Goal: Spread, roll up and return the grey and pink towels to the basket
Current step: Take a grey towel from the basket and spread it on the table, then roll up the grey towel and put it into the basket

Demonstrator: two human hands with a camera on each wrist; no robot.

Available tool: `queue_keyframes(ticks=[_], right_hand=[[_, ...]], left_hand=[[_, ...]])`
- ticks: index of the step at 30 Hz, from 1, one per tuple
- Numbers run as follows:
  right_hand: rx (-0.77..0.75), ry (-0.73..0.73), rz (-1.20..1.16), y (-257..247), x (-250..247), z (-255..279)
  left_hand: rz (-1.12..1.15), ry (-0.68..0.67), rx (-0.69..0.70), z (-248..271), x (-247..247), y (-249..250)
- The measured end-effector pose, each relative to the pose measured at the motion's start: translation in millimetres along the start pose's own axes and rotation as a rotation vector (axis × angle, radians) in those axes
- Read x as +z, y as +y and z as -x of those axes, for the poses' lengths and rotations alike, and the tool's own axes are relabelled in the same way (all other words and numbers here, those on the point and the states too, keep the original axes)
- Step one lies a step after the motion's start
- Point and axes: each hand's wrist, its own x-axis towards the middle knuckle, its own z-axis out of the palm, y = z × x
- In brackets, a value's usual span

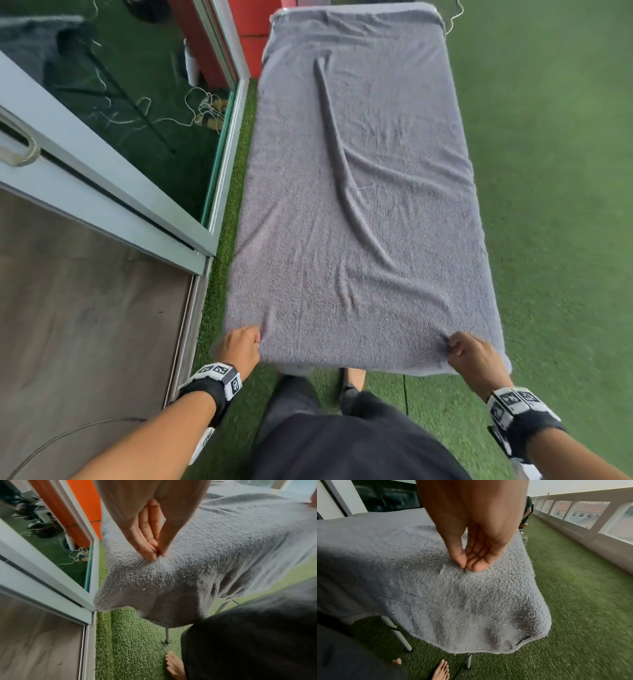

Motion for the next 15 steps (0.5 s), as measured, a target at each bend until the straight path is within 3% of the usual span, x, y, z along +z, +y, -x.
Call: queue_keyframes(ticks=[3,7,13,15], right_hand=[[0.031,-0.022,0.026,-10.4,-7.8,4.9],[-0.044,-0.006,-0.019,-12.6,-5.6,10.4],[0.099,-0.048,-0.039,17.1,0.2,34.9],[0.165,-0.102,-0.092,37.2,7.1,57.2]], left_hand=[[-0.032,-0.037,-0.055,14.0,-8.1,8.1],[-0.028,-0.081,-0.116,30.0,-10.9,5.8],[0.036,-0.115,-0.089,45.5,6.4,5.8],[0.023,-0.241,-0.088,61.6,26.7,10.0]])
